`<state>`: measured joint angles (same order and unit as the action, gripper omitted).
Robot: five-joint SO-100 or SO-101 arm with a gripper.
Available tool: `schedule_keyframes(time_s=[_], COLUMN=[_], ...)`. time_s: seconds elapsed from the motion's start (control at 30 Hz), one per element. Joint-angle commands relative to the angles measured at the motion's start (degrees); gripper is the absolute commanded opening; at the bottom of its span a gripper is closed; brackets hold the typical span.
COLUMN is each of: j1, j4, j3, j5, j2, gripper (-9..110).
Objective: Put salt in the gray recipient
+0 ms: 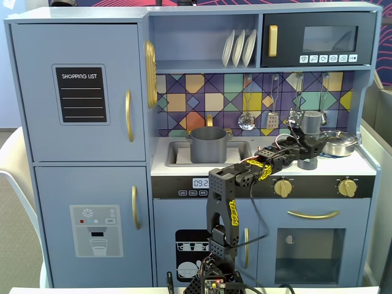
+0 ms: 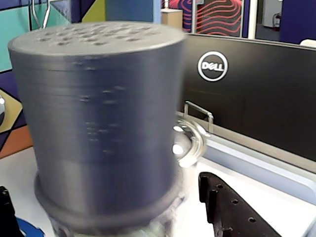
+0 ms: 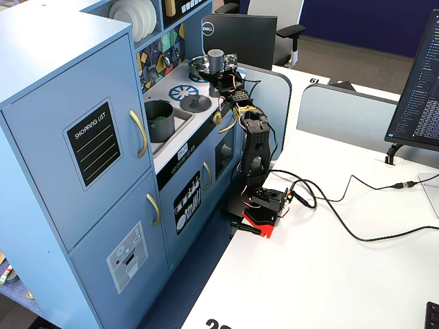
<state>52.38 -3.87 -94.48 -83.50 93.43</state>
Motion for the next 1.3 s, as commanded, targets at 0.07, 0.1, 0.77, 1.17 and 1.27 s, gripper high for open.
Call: schedule_keyframes(time_s=[0.07, 0.1, 0.77, 1.17, 1.27], j1=[-1.76, -1.85, -6.06, -30.15, -37.71], j4=[-1.05, -1.05, 14.24, 57.92, 59.59], j3=[8.88, 9.23, 14.77, 33.66, 34.19], j5=[-0.18, -0.35, 26.81, 99.05, 109.34], j2=[-2.72, -3.08, 16.7, 21.97, 21.53], gripper=[49, 48, 0, 0, 0])
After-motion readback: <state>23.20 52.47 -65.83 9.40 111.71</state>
